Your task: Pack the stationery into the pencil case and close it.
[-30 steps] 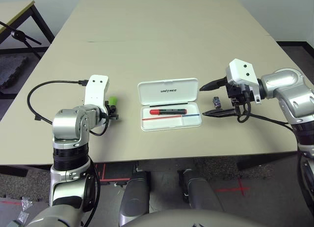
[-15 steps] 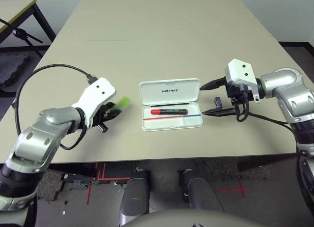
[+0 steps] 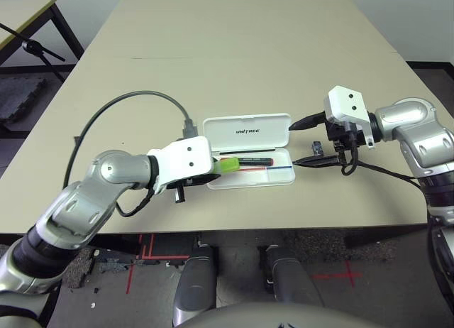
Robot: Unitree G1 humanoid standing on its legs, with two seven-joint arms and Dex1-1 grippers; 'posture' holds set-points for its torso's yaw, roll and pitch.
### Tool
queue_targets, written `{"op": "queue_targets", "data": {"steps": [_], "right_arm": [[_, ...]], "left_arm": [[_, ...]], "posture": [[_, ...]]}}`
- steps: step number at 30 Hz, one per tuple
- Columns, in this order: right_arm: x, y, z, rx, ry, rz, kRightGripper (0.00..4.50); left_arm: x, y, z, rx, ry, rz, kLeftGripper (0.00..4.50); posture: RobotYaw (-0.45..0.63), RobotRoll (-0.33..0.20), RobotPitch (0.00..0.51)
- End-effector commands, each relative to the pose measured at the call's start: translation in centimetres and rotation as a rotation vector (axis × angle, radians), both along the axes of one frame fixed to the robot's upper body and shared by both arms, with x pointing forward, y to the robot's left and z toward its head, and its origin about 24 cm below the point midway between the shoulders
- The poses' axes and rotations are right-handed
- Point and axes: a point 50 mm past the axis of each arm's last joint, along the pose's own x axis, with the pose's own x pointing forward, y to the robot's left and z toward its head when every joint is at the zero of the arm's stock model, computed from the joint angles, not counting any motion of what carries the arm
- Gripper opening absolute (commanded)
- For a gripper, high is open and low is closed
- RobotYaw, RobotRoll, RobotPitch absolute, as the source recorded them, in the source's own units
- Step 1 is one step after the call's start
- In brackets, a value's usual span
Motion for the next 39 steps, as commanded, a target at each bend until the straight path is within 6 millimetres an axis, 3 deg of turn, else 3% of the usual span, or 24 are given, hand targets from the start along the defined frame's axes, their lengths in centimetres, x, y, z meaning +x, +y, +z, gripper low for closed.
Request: {"op": "queue_targets", "data": {"steps": [1, 15, 31, 39], "right_arm": [[-0.1, 0.0, 0.0, -0.021, -0.007, 0.01, 4.5], [-0.6, -0.3, -0.1, -0.031, -0.005, -0.007, 4.5], [-0.7, -0.4, -0.2, -0.03, -0.01, -0.022, 4.5], [-0.7, -0.5, -0.4, -0.033, -0.009, -0.026, 4.5]], "left_arm": [[0.3, -0.9, -0.9, 0.029, 0.02, -0.042, 1.09], [2.2, -3.1, -2.5, 0.085, 0.045, -0.094, 1.09], [3.2, -3.1, -2.8, 0.08, 0.053, -0.059, 1.09], [2.9, -2.3, -1.2, 0.033, 0.026, -0.044, 4.02]], "posture": [[0.13, 0.0, 0.127], [0.1, 0.0, 0.128], [0.08, 0.0, 0.122], [0.09, 0.0, 0.118]]}}
